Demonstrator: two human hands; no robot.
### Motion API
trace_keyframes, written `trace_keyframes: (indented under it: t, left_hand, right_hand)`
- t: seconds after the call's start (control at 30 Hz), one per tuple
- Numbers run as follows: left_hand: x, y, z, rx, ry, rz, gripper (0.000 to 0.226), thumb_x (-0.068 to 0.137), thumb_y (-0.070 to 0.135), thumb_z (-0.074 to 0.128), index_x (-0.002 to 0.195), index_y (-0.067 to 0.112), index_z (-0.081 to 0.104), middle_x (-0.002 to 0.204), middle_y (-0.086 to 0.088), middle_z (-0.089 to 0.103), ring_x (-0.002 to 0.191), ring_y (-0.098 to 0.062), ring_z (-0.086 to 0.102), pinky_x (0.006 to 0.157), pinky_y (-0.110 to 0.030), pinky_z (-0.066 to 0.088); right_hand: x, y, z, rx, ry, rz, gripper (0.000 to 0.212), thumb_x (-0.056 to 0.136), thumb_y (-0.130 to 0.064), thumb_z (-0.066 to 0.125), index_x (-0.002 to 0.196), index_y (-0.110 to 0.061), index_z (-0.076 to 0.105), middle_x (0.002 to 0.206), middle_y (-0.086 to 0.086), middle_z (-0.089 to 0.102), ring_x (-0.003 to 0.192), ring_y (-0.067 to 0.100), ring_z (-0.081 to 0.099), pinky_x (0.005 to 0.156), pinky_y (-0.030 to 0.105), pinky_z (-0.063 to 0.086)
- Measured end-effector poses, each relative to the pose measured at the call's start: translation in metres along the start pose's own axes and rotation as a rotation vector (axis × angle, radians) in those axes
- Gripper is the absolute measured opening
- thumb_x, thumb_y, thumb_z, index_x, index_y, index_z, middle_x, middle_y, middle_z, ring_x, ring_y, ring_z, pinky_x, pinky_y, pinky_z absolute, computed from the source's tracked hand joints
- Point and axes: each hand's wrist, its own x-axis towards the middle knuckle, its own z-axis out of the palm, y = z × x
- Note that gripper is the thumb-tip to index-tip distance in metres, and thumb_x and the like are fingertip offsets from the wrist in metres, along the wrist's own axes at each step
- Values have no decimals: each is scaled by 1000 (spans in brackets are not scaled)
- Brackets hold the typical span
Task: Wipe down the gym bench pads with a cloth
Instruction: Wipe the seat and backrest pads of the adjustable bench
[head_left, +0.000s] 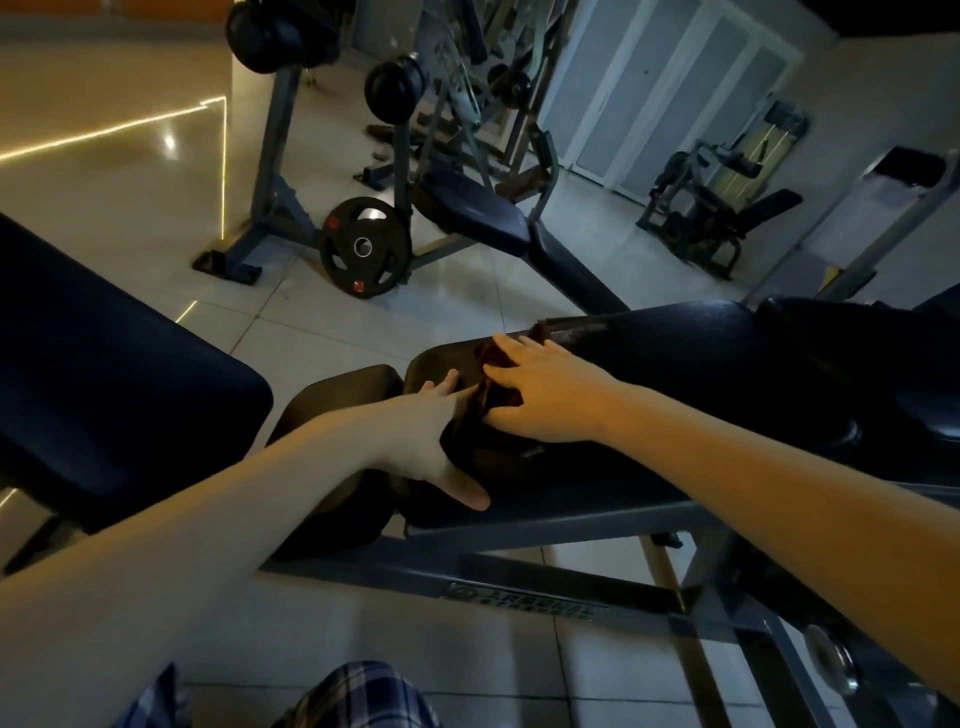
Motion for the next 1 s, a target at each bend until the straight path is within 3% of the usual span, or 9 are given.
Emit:
trace_keyframes:
  t: [0.3,0.5,0.57,0.63,0.7,0.77,0.83,0.9,1.0]
  left_hand:
    - [-4,-10,11,-77,49,4,122,66,61,77,151,39,-9,158,8,-22,147,-17,-15,120,-46,6]
    - [-10,-10,13,-58,60,28,116,70,63,71,150,41,-10,159,8,-23,147,-18,-14,119,-46,7]
    - [-13,-10,13,-45,61,38,113,72,64,68,150,40,-11,159,7,-23,147,-18,-14,119,-44,7]
    - [-15,-9,14,-58,63,51,111,74,64,66,151,40,-11,158,7,-24,147,-17,-16,119,-43,7]
    - [-17,-9,15,-61,62,60,109,76,64,64,150,40,-12,158,6,-25,146,-16,-18,119,-43,6]
    - [-17,-9,17,-53,66,63,109,76,65,62,150,39,-13,158,5,-26,146,-17,-20,119,-43,3]
    - [-16,-9,18,-51,67,65,108,77,66,61,150,38,-14,157,4,-28,145,-17,-21,119,-43,0]
    - [-16,-10,19,-44,61,69,108,78,66,59,150,37,-16,157,3,-29,145,-19,-23,119,-43,-3]
    - [-14,-9,19,-32,54,72,108,78,67,58,149,37,-18,156,2,-32,144,-20,-25,118,-42,-5]
  right_hand:
    - [12,-7,0,158,27,-25,38,101,-27,41,134,-12,54,152,7,34,132,22,39,104,26,27]
    - [-1,13,-10,157,46,63,40,100,-22,44,140,-18,48,148,3,40,114,14,51,95,22,37]
    - [-8,28,-16,143,61,129,39,99,-22,46,138,-19,48,123,-2,54,87,6,52,78,15,40]
    - [-16,49,-21,141,84,199,32,98,-20,47,130,-16,54,92,-9,51,71,2,48,61,12,34]
    - [-21,68,-22,144,129,247,25,98,-18,46,118,-14,59,95,-2,55,71,6,49,57,15,33]
    - [-22,81,-19,160,169,264,24,96,-21,46,115,-15,60,115,7,53,79,13,53,65,20,39]
    - [-21,85,-14,164,169,287,41,94,-34,46,131,-20,54,133,8,41,107,23,52,90,33,46]
    - [-21,81,-10,88,159,351,62,91,-50,48,147,-24,38,149,12,26,136,32,31,114,44,28]
    - [-18,74,-9,52,152,370,77,86,-62,48,149,-20,34,154,12,24,140,31,26,116,46,24]
